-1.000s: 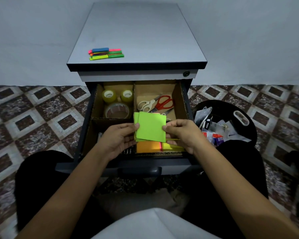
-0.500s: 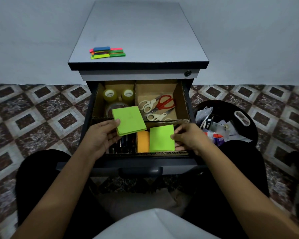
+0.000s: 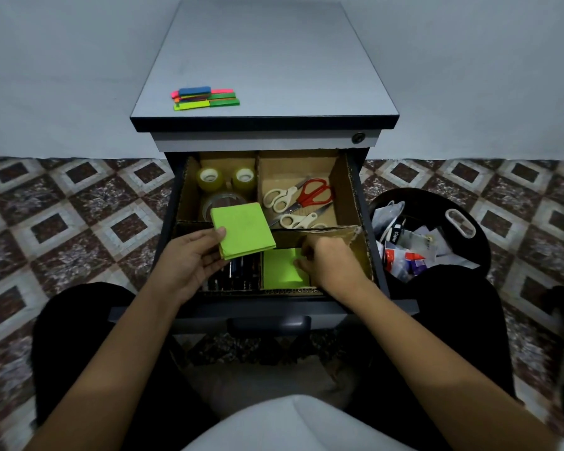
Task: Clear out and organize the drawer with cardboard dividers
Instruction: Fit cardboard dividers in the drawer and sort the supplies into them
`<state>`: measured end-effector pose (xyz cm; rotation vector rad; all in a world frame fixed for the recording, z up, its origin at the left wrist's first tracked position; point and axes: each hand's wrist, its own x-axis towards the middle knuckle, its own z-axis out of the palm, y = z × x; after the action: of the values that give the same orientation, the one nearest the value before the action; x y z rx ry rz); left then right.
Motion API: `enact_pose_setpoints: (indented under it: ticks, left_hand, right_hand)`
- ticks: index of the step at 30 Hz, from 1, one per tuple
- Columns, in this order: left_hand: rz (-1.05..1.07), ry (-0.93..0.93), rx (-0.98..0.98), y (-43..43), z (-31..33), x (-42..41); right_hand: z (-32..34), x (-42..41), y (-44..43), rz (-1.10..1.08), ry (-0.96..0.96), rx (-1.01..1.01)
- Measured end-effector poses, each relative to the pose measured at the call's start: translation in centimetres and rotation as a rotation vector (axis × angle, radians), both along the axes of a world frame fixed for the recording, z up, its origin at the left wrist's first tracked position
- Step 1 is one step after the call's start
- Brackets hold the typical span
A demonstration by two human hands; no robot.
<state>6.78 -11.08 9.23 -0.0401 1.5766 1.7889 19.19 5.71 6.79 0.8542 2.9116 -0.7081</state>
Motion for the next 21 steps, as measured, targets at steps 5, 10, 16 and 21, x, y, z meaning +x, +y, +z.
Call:
enact_pose_setpoints:
  ticks: [5, 10, 16, 21]
  left_hand:
    - [-0.005, -0.01, -0.002, 0.1, -0.1, 0.0]
    - [-0.021, -0.012, -0.004, 0.4, 0.0, 0.6]
    - [-0.13, -0.049, 0.04, 1.6, 0.3, 1.9]
    - [-0.2, -0.079, 0.035, 3.4, 0.7, 3.2]
  right_hand:
    - [-0.8, -0.2, 0.3, 0.167, -0.026, -0.007]
    - [-0.8, 0.0, 0.4, 0.156, -0.085, -0.033]
    - [1.7, 0.6, 1.3, -0.291, 0.267, -0.942]
    - [2.4, 1.6, 2.0, -0.328, 0.295, -1.197]
